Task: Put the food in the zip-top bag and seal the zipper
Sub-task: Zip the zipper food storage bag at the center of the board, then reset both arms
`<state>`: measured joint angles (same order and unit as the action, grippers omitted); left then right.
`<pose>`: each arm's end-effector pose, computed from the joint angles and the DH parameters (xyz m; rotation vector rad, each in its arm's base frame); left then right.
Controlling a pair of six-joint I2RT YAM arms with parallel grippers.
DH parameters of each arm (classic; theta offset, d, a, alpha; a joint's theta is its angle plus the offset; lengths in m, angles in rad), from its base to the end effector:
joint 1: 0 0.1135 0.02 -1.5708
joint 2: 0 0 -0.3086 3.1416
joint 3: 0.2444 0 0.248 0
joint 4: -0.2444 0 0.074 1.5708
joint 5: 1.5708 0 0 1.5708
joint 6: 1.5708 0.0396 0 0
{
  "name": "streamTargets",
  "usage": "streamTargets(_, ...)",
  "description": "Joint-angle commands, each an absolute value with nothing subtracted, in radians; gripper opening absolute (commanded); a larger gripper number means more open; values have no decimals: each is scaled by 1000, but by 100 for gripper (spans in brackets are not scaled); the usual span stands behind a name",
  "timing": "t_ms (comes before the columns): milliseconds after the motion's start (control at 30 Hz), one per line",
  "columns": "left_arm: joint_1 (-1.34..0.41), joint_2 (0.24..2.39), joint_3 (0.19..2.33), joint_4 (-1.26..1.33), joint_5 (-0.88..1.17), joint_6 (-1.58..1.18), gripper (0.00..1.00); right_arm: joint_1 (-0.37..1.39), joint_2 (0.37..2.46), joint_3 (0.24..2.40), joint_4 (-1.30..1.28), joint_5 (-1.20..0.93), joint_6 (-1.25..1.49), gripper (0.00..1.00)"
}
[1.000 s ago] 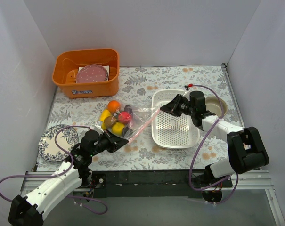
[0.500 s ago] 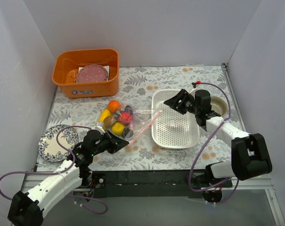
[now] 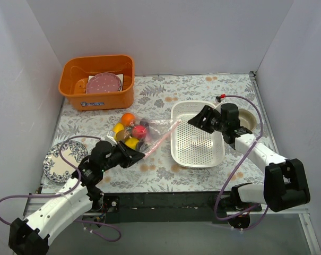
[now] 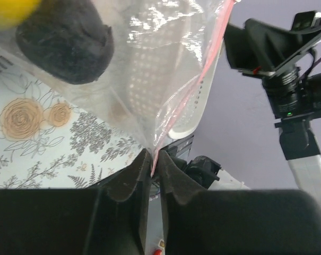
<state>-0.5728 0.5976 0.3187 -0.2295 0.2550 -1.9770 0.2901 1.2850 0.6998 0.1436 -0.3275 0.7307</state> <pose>0.0877 -0.0685 0.2239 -1.5400 2.1259 -1.5690 0.2527 0.0887 0.2790 0.2462 2.1123 0.9594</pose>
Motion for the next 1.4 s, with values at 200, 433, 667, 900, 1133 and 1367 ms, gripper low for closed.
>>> streamTargets(200, -574, 658, 523, -382, 175, -1738, 25, 285, 1174, 722, 2, -232, 575, 66)
streamTargets(433, -574, 707, 617, -422, 147, -1597, 17, 285, 1163, 767, -87, -176, 526, 66)
streamTargets(667, -574, 828, 710, -420, 244, -1438, 45, 264, 1158, 834, -189, -72, 480, 66)
streamTargets(900, -575, 903, 818, -446, 313, -1313, 67, 201, 1160, 856, -232, -55, 469, 66)
streamTargets(1133, -574, 932, 870, -471, 195, -1309, 89, 196, 1210, 874, -252, -118, 433, 67)
streamTargets(1367, -514, 1113, 1041, -546, 137, -1174, 98, 193, 1193, 899, -284, -20, 367, 69)
